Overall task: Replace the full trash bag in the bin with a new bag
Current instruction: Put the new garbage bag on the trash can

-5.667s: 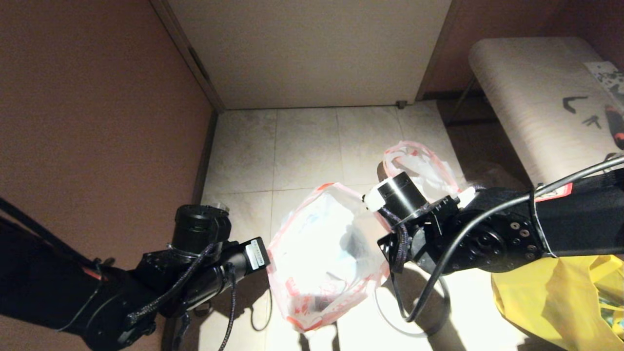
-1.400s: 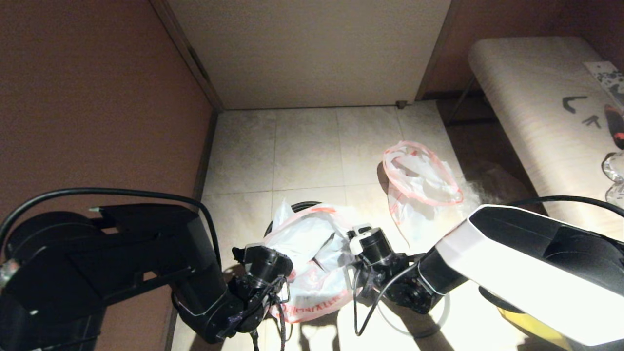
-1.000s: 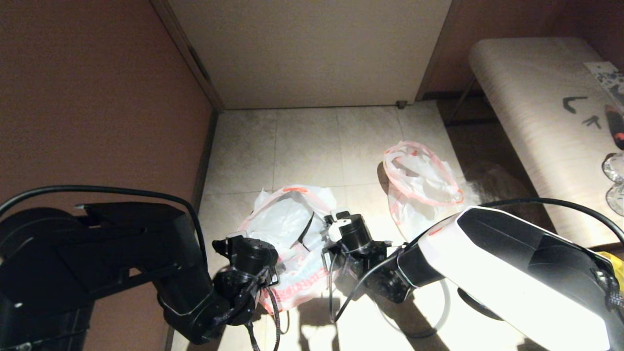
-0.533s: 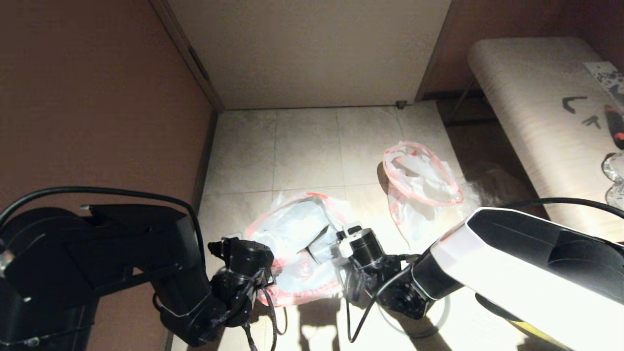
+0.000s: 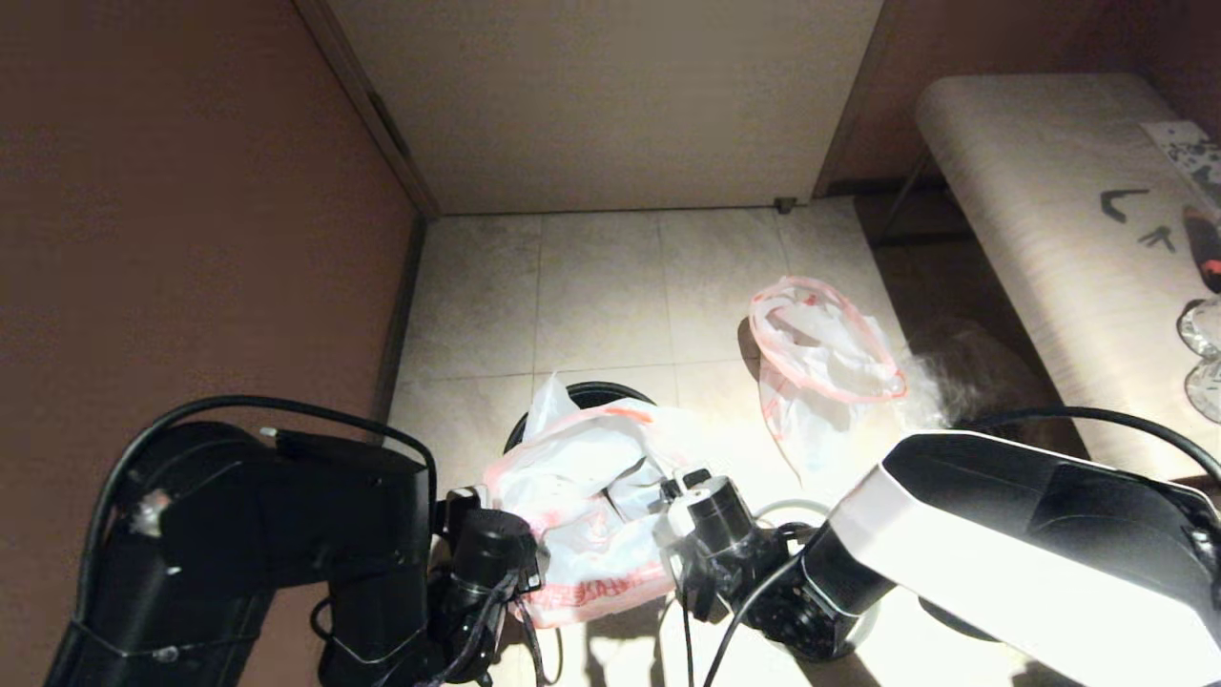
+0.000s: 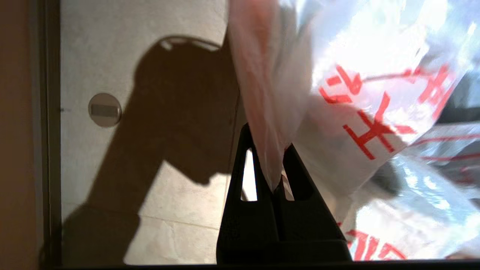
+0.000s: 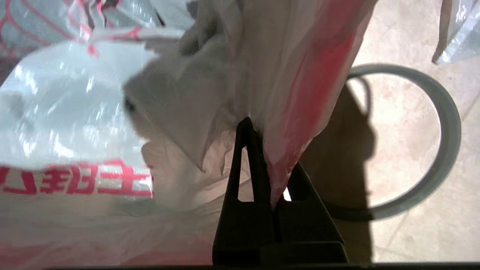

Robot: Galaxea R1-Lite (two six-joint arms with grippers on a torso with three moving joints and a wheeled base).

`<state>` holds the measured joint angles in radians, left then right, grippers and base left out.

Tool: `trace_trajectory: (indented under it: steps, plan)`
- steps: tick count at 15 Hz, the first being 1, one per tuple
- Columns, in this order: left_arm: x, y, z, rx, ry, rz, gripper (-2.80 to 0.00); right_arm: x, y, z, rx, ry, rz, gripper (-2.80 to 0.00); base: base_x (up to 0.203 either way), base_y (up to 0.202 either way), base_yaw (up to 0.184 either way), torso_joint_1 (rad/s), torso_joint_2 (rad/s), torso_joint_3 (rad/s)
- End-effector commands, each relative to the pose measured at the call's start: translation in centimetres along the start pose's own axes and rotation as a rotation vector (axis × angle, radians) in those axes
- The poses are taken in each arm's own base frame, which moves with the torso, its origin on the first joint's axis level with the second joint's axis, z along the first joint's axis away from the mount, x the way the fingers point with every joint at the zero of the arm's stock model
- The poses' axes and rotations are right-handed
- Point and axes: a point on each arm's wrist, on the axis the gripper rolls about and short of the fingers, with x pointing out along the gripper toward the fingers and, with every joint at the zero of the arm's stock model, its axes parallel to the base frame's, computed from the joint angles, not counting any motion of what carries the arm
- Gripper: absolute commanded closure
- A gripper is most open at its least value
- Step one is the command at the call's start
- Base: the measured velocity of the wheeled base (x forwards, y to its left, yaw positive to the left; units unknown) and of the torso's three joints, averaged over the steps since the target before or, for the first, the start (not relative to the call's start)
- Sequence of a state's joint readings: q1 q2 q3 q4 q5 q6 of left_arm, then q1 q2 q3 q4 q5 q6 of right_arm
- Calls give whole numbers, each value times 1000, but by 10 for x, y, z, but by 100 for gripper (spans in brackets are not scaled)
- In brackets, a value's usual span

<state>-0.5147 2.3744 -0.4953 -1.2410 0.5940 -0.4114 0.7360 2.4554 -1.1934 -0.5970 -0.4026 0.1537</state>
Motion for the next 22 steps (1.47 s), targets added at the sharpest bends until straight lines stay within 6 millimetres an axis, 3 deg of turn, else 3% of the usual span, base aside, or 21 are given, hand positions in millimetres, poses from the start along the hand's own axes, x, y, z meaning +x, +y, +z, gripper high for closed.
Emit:
trace_trajectory:
  steps: [1,6,11,12,13,19,22]
  plan:
    - [12,2,-25,75,52,22,0,19,5,-14,-8,2,-4,0,0,0,0,0,0,0]
    - [36,-4,-9,19,-25,46,0,32,12,15,75,-198,21,0,0,0,0,0,0,0]
    - [43,-2,0,-18,-77,101,0,35,6,15,79,-197,10,0,0,0,0,0,0,0]
    - [39,-1,-1,-14,-75,98,-118,35,6,15,79,-199,10,0,0,0,0,0,0,0]
    - [35,0,0,-15,-77,90,-280,35,6,15,80,-199,9,0,0,0,0,0,0,0]
    - [-24,37,11,-11,-25,37,-280,35,7,15,53,-199,8,0,0,0,0,0,0,0]
    - [-51,41,10,-56,-35,-15,-280,36,6,14,54,-196,6,0,0,0,0,0,0,0]
